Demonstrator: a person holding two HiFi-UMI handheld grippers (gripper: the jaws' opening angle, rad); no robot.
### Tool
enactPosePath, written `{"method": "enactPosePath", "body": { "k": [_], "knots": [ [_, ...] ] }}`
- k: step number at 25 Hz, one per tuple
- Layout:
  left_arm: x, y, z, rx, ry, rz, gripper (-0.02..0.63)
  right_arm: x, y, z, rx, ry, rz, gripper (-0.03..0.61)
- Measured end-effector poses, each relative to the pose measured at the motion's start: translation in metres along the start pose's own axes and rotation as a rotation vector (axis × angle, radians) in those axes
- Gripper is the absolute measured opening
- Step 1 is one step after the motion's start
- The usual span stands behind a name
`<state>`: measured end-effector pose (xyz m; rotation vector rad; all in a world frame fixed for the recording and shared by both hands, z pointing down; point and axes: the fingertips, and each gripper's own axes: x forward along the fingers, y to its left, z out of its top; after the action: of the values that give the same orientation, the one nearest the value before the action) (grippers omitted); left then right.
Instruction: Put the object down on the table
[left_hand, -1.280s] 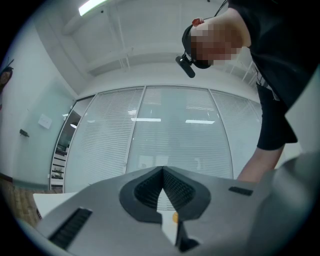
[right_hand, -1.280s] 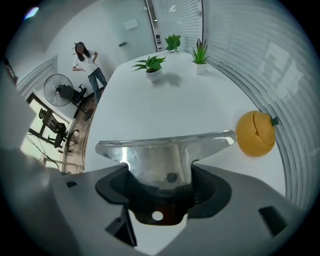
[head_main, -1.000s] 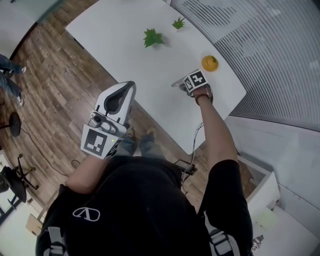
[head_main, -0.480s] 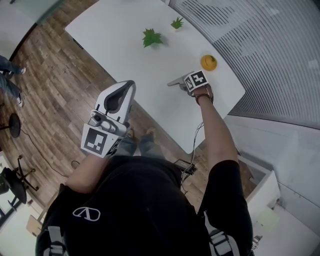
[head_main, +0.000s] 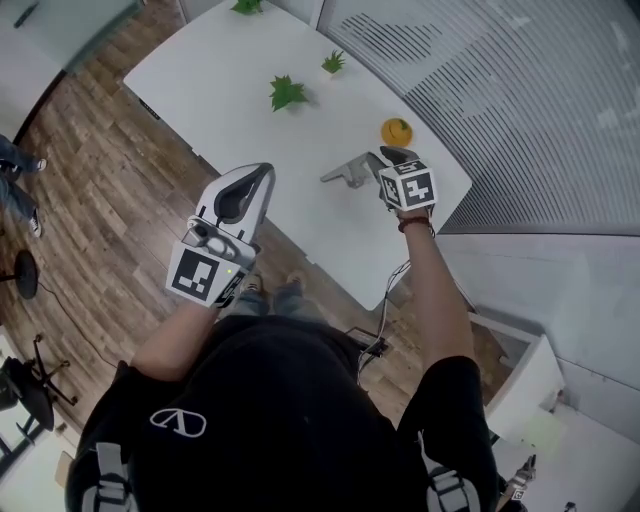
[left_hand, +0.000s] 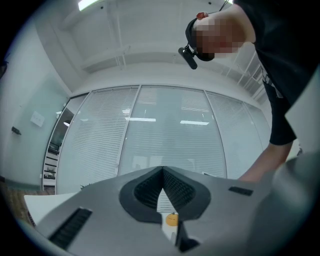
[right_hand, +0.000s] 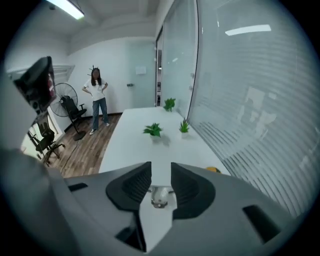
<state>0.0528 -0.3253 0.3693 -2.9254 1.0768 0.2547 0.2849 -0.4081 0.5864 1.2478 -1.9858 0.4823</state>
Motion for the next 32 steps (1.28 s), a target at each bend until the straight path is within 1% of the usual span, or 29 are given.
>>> {"method": "enactPosePath", "body": {
  "k": [3, 5, 7, 8, 11, 17, 20, 26, 32],
  "knots": [
    [0.002, -0.009, 0.005, -0.003, -0.008, -0.018, 0.005, -0.054, 0.013, 0.034, -0.025, -0.152, -0.036, 0.118],
    [0.003, -0.014, 0.010, -0.003, -0.014, -0.029, 0.005, -0.093, 0.023, 0.052, -0.039, -0.254, -0.078, 0.109],
    [0.004, -0.018, 0.015, -0.005, -0.020, -0.040, 0.005, -0.130, 0.031, 0.066, -0.043, -0.353, -0.126, 0.074],
    [0.005, -0.020, 0.017, -0.005, -0.024, -0.046, 0.005, -0.146, 0.035, 0.070, -0.038, -0.397, -0.142, 0.066],
    [0.010, -0.023, 0.019, -0.003, -0.029, -0.059, 0.005, -0.183, 0.049, 0.077, -0.024, -0.503, -0.174, 0.046],
    [0.013, -0.027, 0.025, 0.006, -0.030, -0.086, 0.005, -0.239, 0.069, 0.074, 0.032, -0.690, -0.270, 0.011],
    [0.012, -0.030, 0.029, 0.010, -0.032, -0.099, 0.005, -0.261, 0.079, 0.071, 0.055, -0.750, -0.304, 0.009],
    [0.005, -0.035, 0.037, 0.014, -0.038, -0.119, 0.005, -0.294, 0.094, 0.060, 0.065, -0.838, -0.386, 0.008],
    [0.001, -0.035, 0.044, 0.021, -0.055, -0.120, 0.005, -0.297, 0.111, 0.050, 0.080, -0.847, -0.389, 0.008]
  ]
}}
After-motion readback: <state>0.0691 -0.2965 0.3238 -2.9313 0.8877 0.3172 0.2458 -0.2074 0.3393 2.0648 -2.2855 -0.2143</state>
